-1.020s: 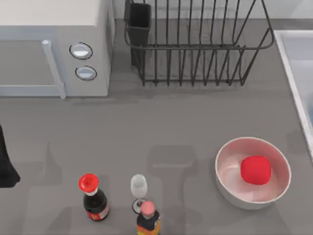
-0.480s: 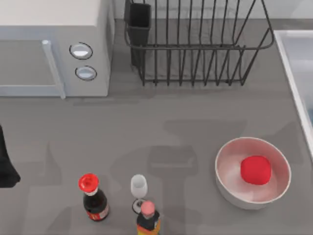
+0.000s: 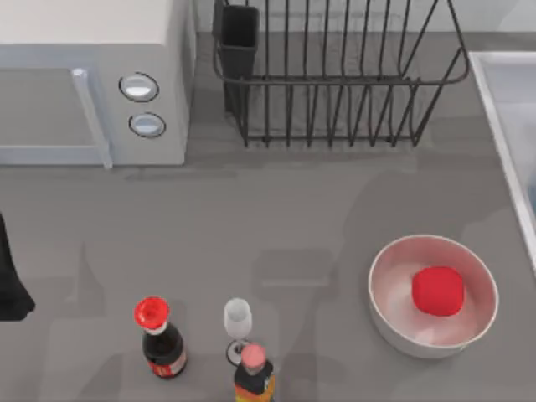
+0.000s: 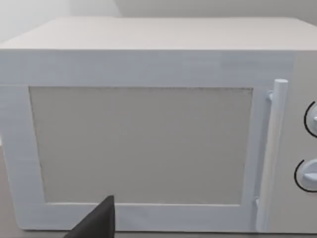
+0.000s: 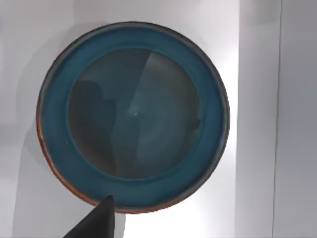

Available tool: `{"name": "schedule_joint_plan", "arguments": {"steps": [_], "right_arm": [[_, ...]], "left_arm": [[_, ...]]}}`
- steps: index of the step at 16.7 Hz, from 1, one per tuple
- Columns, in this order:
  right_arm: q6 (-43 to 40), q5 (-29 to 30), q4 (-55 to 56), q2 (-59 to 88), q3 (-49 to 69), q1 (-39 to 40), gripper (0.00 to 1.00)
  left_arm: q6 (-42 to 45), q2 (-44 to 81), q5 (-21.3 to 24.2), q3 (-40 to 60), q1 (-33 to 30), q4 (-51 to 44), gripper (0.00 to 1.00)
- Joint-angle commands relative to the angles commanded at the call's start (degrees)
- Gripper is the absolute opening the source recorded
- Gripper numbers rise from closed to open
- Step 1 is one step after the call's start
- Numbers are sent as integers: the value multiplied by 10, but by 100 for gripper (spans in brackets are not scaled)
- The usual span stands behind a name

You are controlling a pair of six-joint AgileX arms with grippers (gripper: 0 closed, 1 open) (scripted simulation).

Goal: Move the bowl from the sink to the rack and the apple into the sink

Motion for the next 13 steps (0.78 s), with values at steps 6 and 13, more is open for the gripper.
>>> {"name": "schedule_joint_plan", "arguments": {"steps": [6, 13], "right_arm": [[-25, -2, -83, 171, 155, -25, 100], [-26, -2, -86, 184, 164, -23, 100]], "left_arm": [[0, 0, 0, 0, 0, 0, 100], [0, 0, 0, 0, 0, 0, 100]]}}
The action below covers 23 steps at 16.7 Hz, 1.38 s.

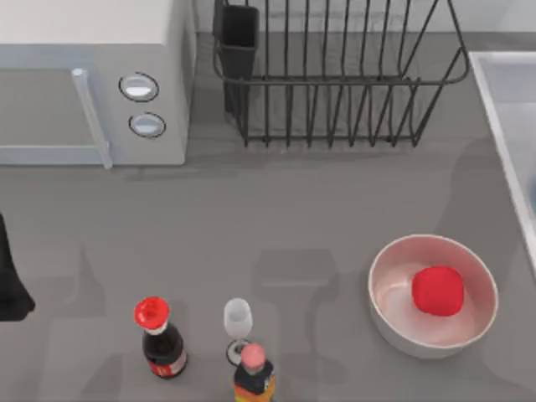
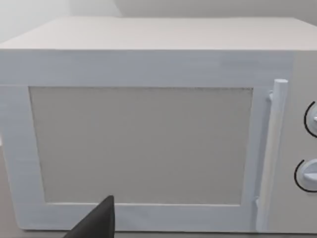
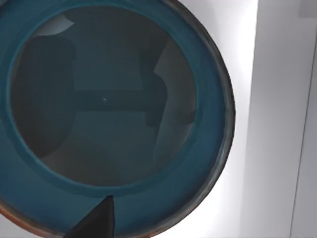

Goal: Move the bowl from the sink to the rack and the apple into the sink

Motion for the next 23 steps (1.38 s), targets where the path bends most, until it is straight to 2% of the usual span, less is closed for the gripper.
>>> {"name": "schedule_joint_plan", "arguments": {"steps": [9, 14, 23], "right_arm": [[4, 1, 140, 72, -67, 1, 100], [4, 1, 152, 78, -72, 1, 100], [4, 1, 152, 78, -72, 1, 32]], "left_arm": [[0, 0, 0, 0, 0, 0, 100], [0, 0, 0, 0, 0, 0, 100], [0, 0, 0, 0, 0, 0, 100]]}}
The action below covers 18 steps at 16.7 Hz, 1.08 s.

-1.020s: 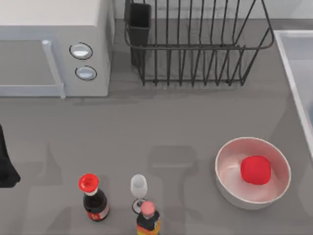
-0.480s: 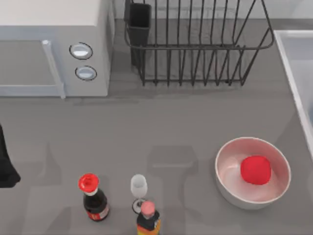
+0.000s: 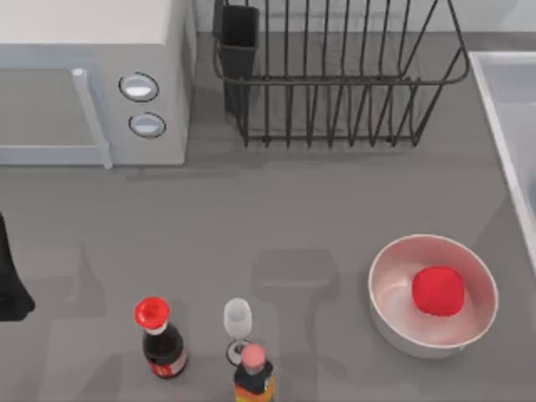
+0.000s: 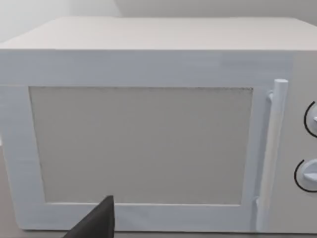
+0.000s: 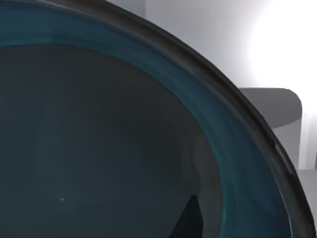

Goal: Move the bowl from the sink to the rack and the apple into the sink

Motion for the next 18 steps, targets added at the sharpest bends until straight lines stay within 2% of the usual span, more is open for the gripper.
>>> {"name": "schedule_joint_plan", "arguments": {"steps": [4, 5, 14, 18], "right_arm": [[0, 0, 0, 0, 0, 0, 2], [0, 0, 0, 0, 0, 0, 0], [0, 0, -1, -5, -2, 1, 0], [-23, -4, -37, -67, -35, -25, 0]], "left_arm": [[0, 0, 0, 0, 0, 0, 100], [0, 0, 0, 0, 0, 0, 100], [0, 0, 0, 0, 0, 0, 100], [0, 0, 0, 0, 0, 0, 100]]}}
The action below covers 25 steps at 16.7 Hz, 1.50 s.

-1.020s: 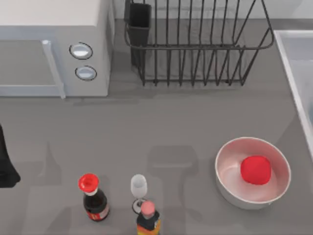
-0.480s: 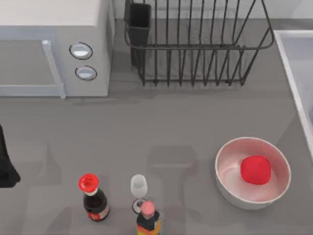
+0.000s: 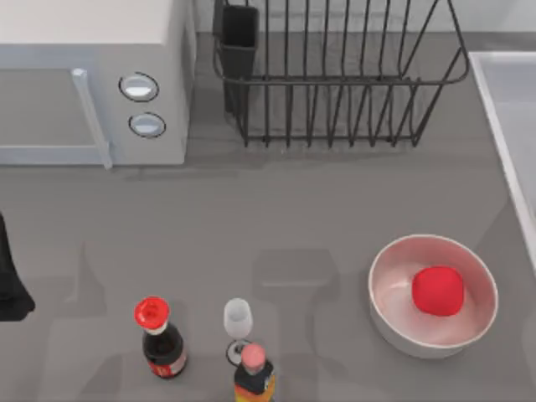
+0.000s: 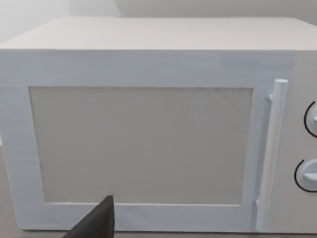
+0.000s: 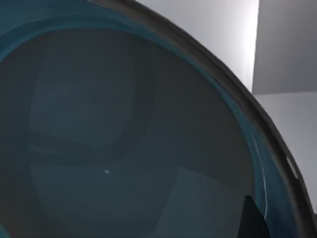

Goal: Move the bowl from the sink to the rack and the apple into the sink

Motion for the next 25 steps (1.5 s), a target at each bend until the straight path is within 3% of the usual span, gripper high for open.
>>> {"name": "schedule_joint_plan", "arguments": {"steps": [14, 22, 25], "right_arm": [[-208, -22, -296, -575, -276, -197, 0], [-223, -23, -318, -609, -296, -210, 0], [-196, -1, -283, -603, -291, -174, 0]], "left_arm": [[0, 0, 0, 0, 0, 0, 100], [0, 0, 0, 0, 0, 0, 100], [0, 0, 0, 0, 0, 0, 100]]}}
